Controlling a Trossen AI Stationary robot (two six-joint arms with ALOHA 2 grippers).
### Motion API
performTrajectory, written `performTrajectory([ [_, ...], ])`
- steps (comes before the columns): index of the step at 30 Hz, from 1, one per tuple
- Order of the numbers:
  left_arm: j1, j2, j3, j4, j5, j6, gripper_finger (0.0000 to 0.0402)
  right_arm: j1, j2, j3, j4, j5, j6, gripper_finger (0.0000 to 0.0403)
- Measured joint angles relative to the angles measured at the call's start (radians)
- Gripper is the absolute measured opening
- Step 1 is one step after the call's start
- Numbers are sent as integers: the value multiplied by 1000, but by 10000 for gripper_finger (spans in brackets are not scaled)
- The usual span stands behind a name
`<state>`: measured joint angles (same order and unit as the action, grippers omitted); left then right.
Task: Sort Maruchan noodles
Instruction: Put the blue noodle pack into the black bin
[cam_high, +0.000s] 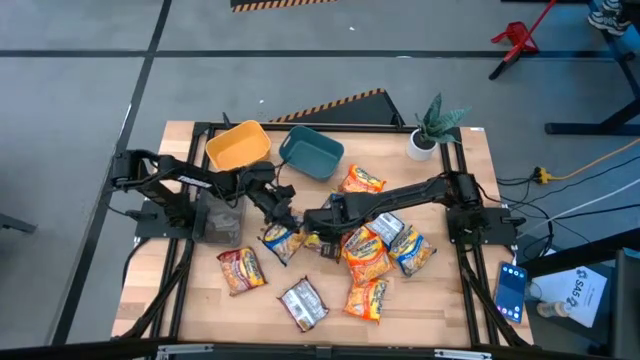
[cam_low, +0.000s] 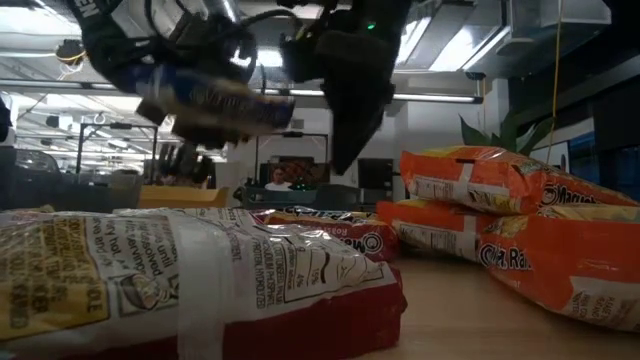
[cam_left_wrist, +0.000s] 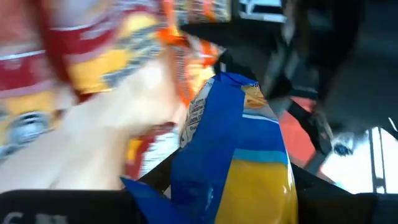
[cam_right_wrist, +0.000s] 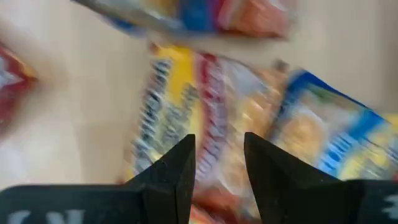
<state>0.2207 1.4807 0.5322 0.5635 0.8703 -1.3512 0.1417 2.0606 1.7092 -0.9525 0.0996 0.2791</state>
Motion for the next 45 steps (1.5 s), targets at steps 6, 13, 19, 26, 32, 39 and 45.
performTrajectory([
  [6, 0, -59, 98, -14, 76, 0, 135, 1, -86, -2, -116, 68, 1, 127],
  [13, 16, -137, 238, -160, 108, 58, 135, 2, -239, -3, -286, 178, 32, 127],
  [19, 74, -168, 348, -291, 34, 202, 135, 2, -368, -2, -232, 273, 62, 127],
  [26, 142, -196, 450, -571, 16, 464, 135, 15, -375, -3, -284, 307, 92, 127],
  [32, 186, -205, 569, -1105, -271, 887, 135, 62, -375, -3, -374, 344, 149, 127],
  [39, 100, -242, 645, -1564, -628, 1043, 135, 117, -375, -3, -429, 377, 231, 127],
  [45, -2, -300, 602, -1793, -932, 908, 135, 142, -375, -3, -461, 407, 284, 127],
])
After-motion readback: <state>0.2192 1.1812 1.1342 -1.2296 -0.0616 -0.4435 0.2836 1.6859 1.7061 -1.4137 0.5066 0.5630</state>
